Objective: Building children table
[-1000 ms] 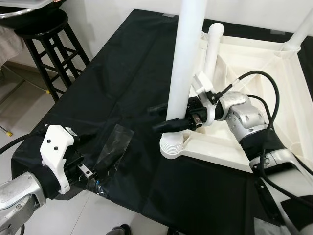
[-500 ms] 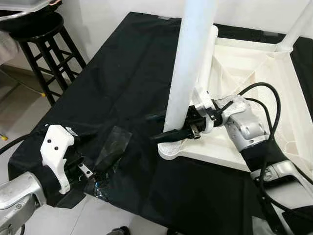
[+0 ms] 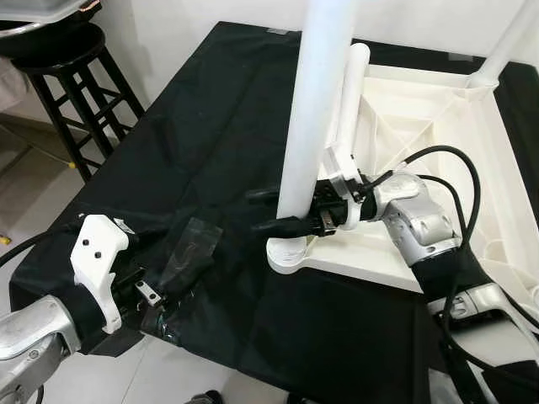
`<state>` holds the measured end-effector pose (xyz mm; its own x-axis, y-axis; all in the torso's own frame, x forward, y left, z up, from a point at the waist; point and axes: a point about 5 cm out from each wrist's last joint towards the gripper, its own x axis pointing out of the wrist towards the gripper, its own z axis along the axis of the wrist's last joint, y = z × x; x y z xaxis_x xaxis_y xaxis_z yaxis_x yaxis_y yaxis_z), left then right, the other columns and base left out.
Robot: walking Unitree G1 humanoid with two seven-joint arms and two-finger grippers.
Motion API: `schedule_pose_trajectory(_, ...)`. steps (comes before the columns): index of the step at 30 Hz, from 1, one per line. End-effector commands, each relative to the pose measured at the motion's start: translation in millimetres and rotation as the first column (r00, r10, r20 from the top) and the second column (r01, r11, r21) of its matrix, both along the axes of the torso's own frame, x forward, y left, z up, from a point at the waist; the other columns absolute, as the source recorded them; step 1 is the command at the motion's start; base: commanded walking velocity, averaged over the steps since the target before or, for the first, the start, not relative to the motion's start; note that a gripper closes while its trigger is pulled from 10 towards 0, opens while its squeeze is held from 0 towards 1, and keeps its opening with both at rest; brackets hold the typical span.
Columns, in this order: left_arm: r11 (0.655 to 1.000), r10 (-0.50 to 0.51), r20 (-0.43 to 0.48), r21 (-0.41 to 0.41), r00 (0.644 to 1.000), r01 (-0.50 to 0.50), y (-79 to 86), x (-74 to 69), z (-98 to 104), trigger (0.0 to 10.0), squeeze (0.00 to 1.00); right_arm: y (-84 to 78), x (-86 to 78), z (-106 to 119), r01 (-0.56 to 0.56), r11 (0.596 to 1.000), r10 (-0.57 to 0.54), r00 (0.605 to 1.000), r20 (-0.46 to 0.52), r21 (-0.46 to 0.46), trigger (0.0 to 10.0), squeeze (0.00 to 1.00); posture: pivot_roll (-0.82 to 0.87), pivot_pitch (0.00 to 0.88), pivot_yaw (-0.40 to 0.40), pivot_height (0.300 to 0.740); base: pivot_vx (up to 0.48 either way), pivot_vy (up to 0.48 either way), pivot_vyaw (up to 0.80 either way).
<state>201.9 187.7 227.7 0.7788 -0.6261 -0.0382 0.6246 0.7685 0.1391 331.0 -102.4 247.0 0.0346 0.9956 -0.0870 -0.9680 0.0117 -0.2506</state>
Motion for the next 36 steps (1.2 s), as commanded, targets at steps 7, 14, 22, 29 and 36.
schedule_pose_trajectory(7, 1.0, 0.008, 0.004, -0.008, 1.0, -0.008, -6.1, -0.7, -5.1, 10.0, 0.0, -15.2, -9.1, -77.3, 0.534, 0.814, -0.572, 0.804, -0.159, -0.227, 10.0, 0.0, 0.06, 0.287, -0.091, 0.74, 0.0, 0.0, 0.0)
schedule_pose_trajectory(14, 1.0, 0.003, 0.022, 0.002, 1.0, -0.003, -8.8, 5.2, -6.0, 10.0, 0.0, 30.5, -78.4, -103.4, 0.92, 0.388, -0.889, 0.36, -0.284, -0.048, 10.0, 0.0, 0.06, 0.26, -0.052, 0.74, 0.0, 0.0, 0.0)
schedule_pose_trajectory(22, 1.0, 0.019, 0.033, 0.013, 0.999, -0.019, -7.7, 17.8, -15.3, 10.0, 0.0, 43.6, -61.5, -103.3, 0.906, 0.423, -0.866, 0.397, -0.305, -0.02, 10.0, 0.0, 0.07, 0.187, -0.048, 0.74, 0.0, 0.0, 0.0)
schedule_pose_trajectory(29, 1.0, 0.004, 0.073, 0.009, 0.997, -0.004, -7.8, 32.1, -12.2, 10.0, 0.0, 50.4, -59.7, -99.2, 0.943, 0.331, -0.9, 0.307, -0.309, -0.026, 10.0, 0.0, 0.07, 0.109, -0.026, 0.74, 0.0, 0.0, 0.0)
schedule_pose_trajectory(36, 0.991, -0.121, 0.145, -0.047, 0.982, 0.129, -17.9, 52.1, 15.7, 10.0, 0.24, 57.2, -51.6, -101.7, 0.945, 0.328, -0.903, 0.313, -0.294, -0.001, 10.0, 0.0, 0.08, 0.076, -0.014, 0.74, 0.0, 0.0, 0.0)
